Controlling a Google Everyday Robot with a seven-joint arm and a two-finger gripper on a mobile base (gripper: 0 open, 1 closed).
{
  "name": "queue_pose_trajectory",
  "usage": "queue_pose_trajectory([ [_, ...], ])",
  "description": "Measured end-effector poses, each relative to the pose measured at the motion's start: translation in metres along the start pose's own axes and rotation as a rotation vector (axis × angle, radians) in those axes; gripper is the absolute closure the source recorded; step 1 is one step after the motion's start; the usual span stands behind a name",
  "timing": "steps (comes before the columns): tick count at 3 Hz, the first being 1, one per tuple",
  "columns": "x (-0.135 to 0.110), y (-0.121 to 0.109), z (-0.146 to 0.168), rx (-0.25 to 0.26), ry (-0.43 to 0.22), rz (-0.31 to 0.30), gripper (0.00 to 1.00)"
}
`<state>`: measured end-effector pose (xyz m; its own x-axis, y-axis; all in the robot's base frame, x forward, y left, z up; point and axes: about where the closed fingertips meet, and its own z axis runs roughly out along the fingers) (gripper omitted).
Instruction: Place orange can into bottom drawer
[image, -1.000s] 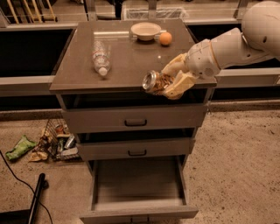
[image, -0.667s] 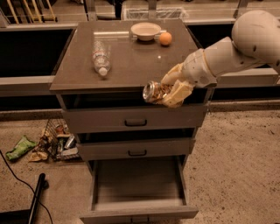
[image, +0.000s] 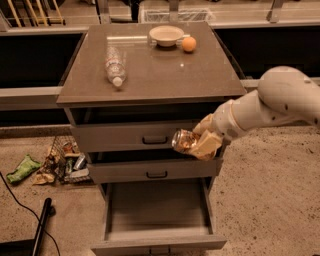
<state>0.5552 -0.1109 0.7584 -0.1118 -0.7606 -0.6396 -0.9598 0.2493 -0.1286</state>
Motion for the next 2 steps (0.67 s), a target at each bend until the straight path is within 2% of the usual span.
queue_pose_trajectory([
  [1,0.0476,0.0269,0.0297,-0.008,0.026,0.127,1.0],
  [2,0.0477,0.0269,0.0298,-0.007,0.026,0.127,1.0],
])
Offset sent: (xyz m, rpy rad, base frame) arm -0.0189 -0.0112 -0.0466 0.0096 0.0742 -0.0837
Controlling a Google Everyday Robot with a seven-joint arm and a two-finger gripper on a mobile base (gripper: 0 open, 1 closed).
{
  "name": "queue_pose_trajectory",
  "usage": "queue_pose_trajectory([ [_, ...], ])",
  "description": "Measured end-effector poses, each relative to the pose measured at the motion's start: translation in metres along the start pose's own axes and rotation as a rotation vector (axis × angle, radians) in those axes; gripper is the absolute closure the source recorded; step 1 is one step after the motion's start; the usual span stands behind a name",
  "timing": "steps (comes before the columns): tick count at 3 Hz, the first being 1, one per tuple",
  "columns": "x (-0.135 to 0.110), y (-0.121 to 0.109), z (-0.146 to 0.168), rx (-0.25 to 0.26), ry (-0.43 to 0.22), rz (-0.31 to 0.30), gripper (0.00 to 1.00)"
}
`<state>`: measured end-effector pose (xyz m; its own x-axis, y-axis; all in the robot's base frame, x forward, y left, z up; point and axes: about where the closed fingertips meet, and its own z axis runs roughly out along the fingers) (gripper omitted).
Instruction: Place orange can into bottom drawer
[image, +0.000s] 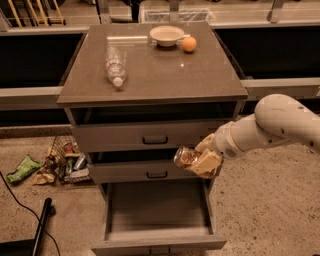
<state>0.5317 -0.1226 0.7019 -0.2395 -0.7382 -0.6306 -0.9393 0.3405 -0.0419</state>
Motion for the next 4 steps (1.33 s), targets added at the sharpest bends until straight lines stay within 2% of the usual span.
queue_pose_trajectory([
  [1,0.016,-0.007,0.015,0.015,0.037,0.016,1.0],
  [2,0.057,-0.016,0.05,0.024,0.077,0.018,1.0],
  [3,0.099,-0.021,0.09,-0.007,0.069,0.054,1.0],
  [4,0.099,-0.022,0.09,-0.007,0.069,0.055,1.0],
])
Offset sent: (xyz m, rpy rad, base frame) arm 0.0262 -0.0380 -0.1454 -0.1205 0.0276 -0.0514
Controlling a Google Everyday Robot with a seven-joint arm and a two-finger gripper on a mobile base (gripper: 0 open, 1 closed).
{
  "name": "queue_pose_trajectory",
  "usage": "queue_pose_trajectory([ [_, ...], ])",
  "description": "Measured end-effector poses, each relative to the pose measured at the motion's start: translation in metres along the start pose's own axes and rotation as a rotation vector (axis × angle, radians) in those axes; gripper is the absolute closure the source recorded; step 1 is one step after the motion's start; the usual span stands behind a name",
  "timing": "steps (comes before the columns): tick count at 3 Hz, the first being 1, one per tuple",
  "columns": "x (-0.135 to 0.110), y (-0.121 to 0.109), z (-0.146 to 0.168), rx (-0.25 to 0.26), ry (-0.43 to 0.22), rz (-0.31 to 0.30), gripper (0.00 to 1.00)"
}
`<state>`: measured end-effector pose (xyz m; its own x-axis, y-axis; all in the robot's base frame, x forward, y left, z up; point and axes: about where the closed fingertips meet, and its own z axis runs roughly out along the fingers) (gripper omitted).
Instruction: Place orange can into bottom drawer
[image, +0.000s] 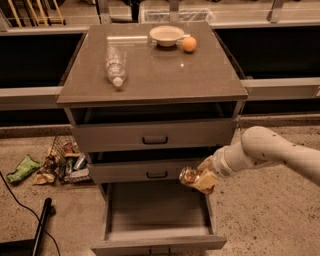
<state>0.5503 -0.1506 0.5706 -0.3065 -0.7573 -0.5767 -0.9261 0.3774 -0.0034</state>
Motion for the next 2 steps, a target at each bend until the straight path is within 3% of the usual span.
queue_pose_trajectory([
  [2,0.043,-0.014,0.065,0.027,0.038,0.029,1.0],
])
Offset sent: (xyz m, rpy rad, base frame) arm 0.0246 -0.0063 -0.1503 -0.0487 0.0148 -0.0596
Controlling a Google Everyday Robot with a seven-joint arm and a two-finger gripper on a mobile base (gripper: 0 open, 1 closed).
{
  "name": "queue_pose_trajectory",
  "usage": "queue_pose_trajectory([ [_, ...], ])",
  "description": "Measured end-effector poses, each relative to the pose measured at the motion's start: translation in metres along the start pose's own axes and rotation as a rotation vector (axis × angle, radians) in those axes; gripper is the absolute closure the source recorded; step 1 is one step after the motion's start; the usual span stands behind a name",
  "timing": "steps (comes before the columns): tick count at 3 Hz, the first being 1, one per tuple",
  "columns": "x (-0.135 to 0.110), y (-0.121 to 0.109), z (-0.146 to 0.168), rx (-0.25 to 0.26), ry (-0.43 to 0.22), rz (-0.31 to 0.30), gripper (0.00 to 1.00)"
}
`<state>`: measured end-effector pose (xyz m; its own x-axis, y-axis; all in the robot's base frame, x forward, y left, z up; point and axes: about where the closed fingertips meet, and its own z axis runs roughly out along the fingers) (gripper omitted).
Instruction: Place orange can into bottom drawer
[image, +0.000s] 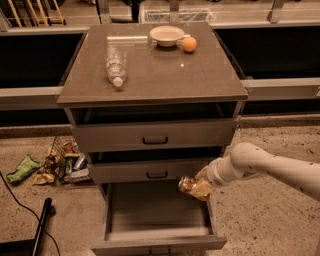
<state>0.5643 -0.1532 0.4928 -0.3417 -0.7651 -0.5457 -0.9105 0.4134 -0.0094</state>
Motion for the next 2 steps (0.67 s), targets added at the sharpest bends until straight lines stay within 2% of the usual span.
queue_pose_trajectory([
  [1,0.0287,-0.0019,0.0458,-0.024,-0.022,0.03,1.0],
  [2,0.0288,-0.0019,0.0459,-0.024,-0.022,0.031,1.0],
])
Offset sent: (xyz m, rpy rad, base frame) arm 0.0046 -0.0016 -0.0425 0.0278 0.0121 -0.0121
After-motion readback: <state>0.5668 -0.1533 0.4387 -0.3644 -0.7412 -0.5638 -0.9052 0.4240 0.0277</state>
